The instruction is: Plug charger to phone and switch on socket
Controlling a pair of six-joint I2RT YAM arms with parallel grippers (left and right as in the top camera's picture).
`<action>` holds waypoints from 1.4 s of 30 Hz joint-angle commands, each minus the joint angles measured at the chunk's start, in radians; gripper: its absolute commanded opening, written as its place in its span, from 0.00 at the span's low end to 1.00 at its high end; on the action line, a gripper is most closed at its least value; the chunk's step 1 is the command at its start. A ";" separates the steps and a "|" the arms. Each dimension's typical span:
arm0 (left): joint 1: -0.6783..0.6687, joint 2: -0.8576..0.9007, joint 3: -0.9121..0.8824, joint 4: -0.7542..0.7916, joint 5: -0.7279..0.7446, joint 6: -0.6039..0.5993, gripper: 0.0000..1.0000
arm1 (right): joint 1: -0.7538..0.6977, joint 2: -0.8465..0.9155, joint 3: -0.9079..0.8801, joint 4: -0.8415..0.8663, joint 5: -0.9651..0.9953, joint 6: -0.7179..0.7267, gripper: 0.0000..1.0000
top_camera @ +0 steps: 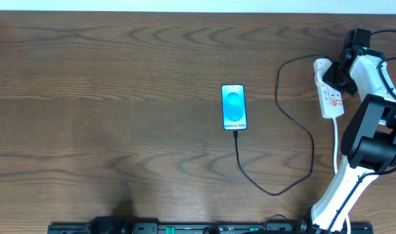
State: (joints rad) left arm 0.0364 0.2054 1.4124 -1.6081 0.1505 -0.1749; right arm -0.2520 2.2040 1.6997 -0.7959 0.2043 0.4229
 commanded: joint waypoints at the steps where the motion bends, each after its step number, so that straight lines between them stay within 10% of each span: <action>1: -0.002 -0.005 -0.004 -0.045 -0.013 0.014 0.97 | 0.037 0.027 -0.003 0.018 -0.072 -0.035 0.01; 42: -0.002 -0.005 -0.004 -0.044 -0.013 0.014 0.97 | 0.072 -0.070 -0.111 0.031 -0.275 -0.058 0.01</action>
State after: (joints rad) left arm 0.0364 0.2054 1.4124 -1.6081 0.1501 -0.1749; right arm -0.2150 2.1284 1.5932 -0.7837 0.0647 0.3706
